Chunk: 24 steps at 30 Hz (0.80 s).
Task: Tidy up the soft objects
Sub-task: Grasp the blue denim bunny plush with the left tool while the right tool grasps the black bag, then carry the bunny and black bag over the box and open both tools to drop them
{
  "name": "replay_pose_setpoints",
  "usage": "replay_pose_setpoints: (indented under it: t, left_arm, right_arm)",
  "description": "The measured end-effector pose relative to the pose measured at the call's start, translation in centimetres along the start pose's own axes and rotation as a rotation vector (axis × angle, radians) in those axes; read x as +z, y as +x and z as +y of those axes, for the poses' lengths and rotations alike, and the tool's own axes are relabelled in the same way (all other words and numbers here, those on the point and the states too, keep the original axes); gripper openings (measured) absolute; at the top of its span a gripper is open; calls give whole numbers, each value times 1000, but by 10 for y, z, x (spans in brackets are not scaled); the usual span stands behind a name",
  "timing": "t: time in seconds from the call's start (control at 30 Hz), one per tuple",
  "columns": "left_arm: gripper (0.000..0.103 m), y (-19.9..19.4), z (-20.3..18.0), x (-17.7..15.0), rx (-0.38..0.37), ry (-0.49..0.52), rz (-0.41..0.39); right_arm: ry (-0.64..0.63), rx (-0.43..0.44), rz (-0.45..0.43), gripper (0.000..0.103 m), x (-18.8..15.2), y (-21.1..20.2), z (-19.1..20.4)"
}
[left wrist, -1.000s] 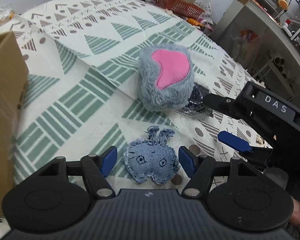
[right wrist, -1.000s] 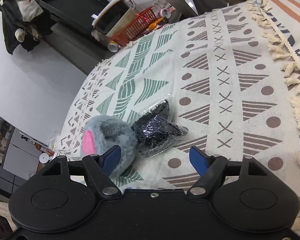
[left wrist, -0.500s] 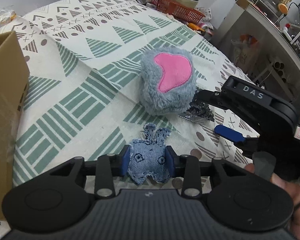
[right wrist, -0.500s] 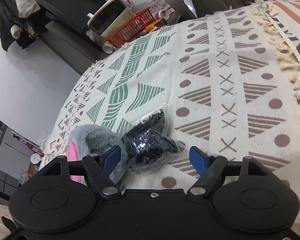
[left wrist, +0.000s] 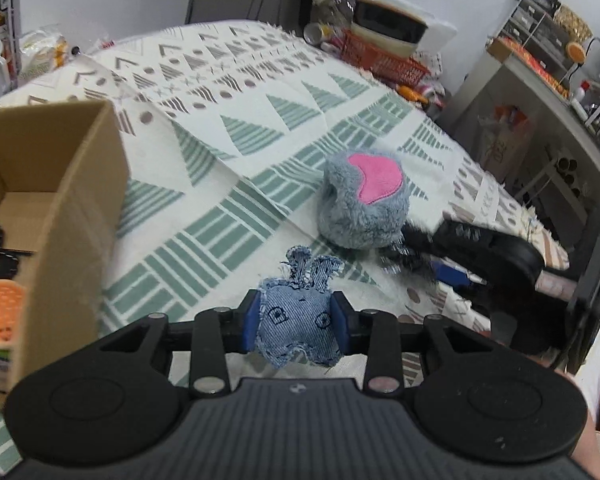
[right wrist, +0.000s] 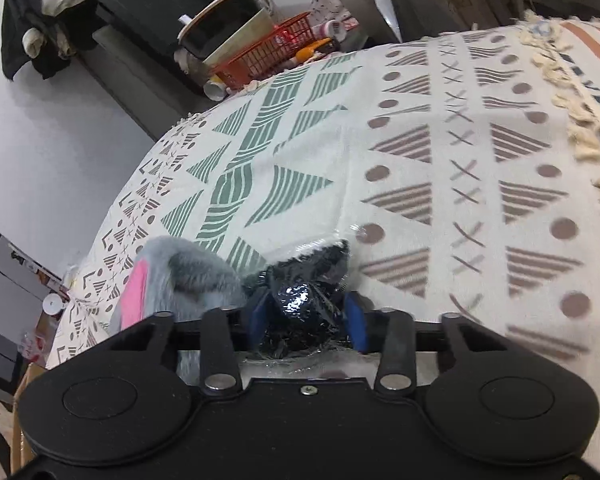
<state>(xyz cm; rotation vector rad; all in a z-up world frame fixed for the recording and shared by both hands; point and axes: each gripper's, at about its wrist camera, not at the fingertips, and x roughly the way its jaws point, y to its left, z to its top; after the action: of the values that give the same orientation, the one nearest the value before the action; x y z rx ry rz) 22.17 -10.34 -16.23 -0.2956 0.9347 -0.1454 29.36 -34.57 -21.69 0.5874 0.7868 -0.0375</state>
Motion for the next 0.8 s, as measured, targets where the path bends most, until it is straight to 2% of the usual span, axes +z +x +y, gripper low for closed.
replay_pose_setpoints:
  t: [0.33,0.8]
  left_arm:
    - [36,-48,15,-3,2,-17,-62]
    - [37,-99,50,2,-26,-43,-146]
  right_arm:
    - [4,11,-48,34,-8,-49,0]
    - [-45,73,-103,34,-17,-114,45]
